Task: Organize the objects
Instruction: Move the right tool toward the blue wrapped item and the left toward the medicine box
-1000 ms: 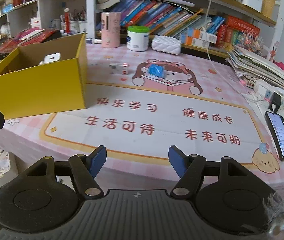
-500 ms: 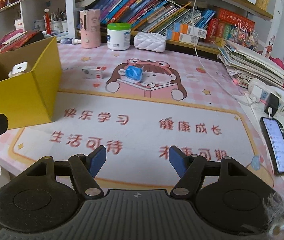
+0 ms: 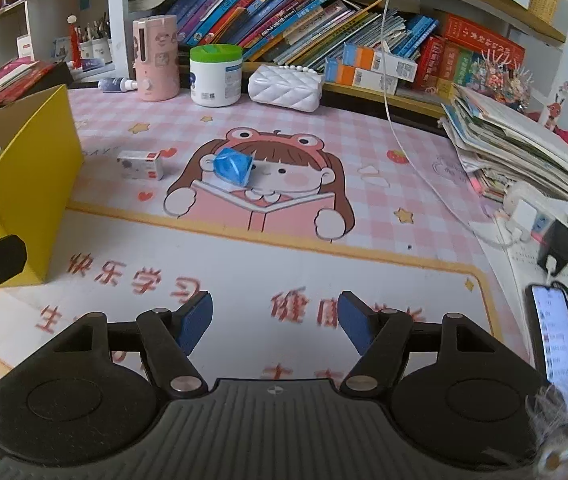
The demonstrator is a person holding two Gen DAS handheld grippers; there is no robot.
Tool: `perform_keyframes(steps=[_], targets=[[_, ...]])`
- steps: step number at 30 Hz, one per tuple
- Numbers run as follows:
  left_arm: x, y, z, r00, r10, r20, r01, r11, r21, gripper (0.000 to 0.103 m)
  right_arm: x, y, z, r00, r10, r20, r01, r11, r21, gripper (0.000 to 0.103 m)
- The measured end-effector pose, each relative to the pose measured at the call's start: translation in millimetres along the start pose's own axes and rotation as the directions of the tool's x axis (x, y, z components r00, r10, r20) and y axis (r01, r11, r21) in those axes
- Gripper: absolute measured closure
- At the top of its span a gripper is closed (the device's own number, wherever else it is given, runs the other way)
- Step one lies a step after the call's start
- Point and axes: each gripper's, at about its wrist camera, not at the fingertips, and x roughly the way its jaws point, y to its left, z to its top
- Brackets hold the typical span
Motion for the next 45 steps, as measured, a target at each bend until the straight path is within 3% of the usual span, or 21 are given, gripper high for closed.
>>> perform_keyframes(steps=[18,25,35,38,45], targets=[[55.2,-40.2,27.4,0.995,0.094,-0.032,-0.095,0.995,-0.028,0.021,60.6,-42.8,42.2,0.997,0.079,-0.014,-0.079,0.997,-0.014,0.036],[84.0,-46.0,39.1,0.984,0.166,-0.061,-0.169,0.984,-0.056,0.021,89.3,-47.9,58.4,0.99,0.137,0.032,-0.135,0.989,-0.054,0.036],[107.9,-46.4,51.8,0.974,0.216,-0.074,-0.222,0.97,-0.097,0.021,142.5,-28.2,82.0,0.959,0.276,0.068,-0.261,0.95,-0.173,0.035],[110.8,-44.8,53.0,0.969,0.233,-0.078,-0.24,0.966,-0.099,0.021,160.1,-17.8,86.8,0.955,0.293,0.046,-0.279,0.94,-0.196,0.03],[117.9,-40.9,55.6,0.96,0.263,-0.093,-0.272,0.958,-0.097,0.021,186.1,-1.5,90.7,0.944,0.327,0.035,-0.312,0.926,-0.213,0.031]])
